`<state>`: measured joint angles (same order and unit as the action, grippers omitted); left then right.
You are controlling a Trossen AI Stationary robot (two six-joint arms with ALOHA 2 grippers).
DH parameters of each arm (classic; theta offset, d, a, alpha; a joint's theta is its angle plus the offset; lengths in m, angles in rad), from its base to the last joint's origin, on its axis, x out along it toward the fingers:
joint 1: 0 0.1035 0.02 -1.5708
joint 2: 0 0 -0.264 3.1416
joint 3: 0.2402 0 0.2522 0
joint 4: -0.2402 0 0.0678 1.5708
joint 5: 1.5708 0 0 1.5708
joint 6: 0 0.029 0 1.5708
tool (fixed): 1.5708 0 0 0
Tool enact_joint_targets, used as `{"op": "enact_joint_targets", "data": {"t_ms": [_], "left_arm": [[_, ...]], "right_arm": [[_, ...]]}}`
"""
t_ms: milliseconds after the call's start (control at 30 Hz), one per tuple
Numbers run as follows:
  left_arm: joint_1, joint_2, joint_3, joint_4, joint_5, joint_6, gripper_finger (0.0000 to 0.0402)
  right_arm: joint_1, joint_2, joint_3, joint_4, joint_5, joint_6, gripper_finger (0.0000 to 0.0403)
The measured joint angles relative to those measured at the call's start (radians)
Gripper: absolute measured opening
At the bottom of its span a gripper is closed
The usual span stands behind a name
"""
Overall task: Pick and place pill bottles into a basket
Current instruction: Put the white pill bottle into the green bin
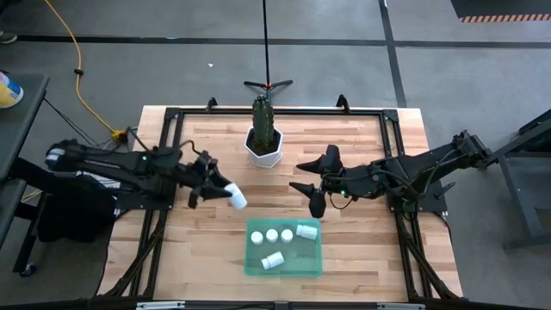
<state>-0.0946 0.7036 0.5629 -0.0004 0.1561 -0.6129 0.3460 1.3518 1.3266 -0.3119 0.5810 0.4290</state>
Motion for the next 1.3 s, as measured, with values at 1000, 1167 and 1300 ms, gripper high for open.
{"op": "enact_joint_targets", "data": {"t_ms": [1000,1167,1300], "left_arm": [[-0.272,0.771,0.444,0.067,-0.14,0.241,0.0188],[-0.272,0.831,0.505,0.037,-0.141,0.268,0.0188],[-0.272,0.829,0.505,0.042,-0.169,0.269,0.0188]], "right_arm": [[0.005,-0.033,0.0,-0.06,-0.002,0.0,0.0252],[0.038,-0.118,0.0,-0.212,-0.001,0.047,0.0252],[0.121,-0.211,0.0,-0.297,0.196,0.113,0.0252]]}}
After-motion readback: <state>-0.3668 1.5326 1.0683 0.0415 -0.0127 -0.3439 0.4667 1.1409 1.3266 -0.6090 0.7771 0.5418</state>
